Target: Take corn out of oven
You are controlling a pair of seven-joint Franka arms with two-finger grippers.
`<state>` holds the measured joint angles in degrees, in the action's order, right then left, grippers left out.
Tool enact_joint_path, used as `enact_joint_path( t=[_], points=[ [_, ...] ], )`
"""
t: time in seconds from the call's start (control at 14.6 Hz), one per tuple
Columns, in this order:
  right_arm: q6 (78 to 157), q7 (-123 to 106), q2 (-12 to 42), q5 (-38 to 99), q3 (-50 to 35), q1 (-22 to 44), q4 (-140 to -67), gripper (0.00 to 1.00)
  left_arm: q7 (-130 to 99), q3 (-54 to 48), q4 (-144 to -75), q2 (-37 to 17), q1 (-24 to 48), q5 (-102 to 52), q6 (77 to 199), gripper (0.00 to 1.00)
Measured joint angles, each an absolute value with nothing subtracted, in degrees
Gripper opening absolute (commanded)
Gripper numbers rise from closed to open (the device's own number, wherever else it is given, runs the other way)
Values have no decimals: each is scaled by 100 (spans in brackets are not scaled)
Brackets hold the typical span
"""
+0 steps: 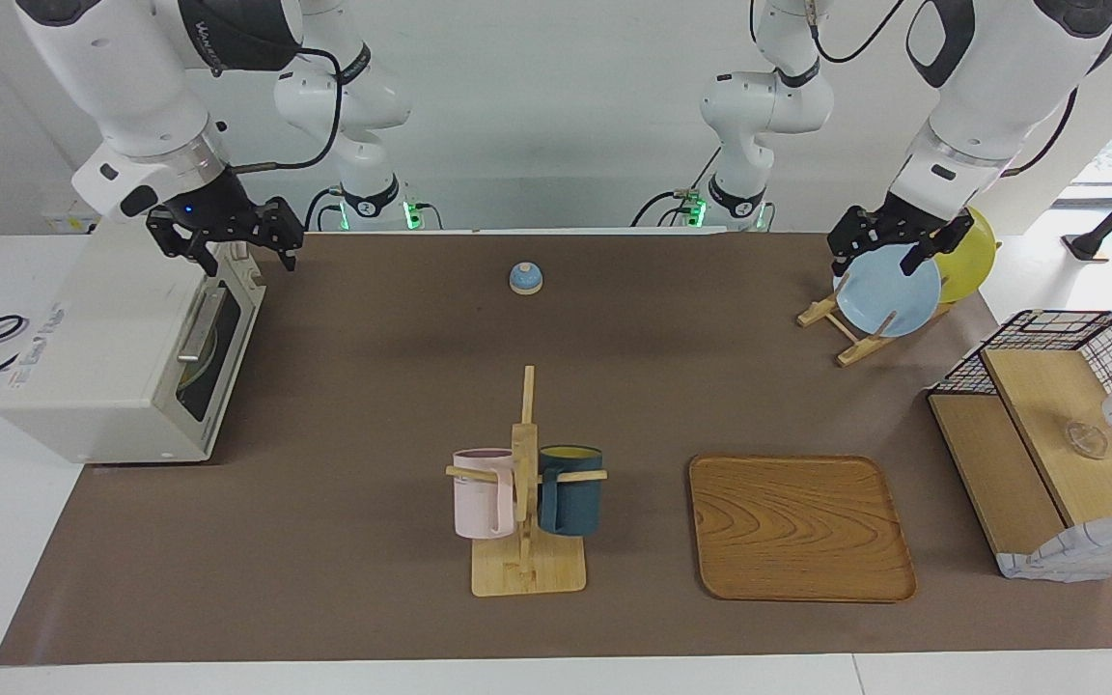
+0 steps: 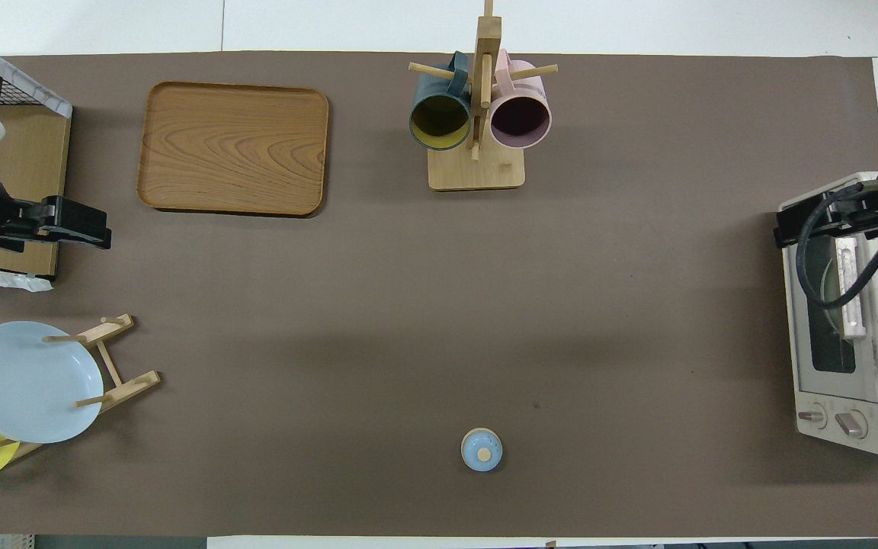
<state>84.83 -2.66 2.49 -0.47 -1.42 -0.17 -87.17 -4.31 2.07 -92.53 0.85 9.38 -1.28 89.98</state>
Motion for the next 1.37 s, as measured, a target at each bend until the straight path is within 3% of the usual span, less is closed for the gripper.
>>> enact_joint_path(
  t=[0.41, 0.55, 0.62, 0.89, 1.37],
  points=[
    [8483, -266, 249, -47, -142, -20, -8739, 100, -431, 207, -9253, 85, 938, -128, 8998, 100],
    [8629, -266, 240, -47, -140, -34, -8864, 16, -431, 207, -9253, 85, 938, -128, 8998, 100],
    [8702, -266, 230, -47, -135, -38, -8951, 0, -431, 207, -9253, 85, 938, -128, 8998, 100],
    [8982, -266, 38, -47, -93, -59, -9497, 0, -431, 207, -9253, 85, 938, -128, 8998, 100],
    [10235, -266, -451, -360, -69, -501, -10833, 0, -431, 207, -9253, 85, 938, -128, 8998, 100]
  ],
)
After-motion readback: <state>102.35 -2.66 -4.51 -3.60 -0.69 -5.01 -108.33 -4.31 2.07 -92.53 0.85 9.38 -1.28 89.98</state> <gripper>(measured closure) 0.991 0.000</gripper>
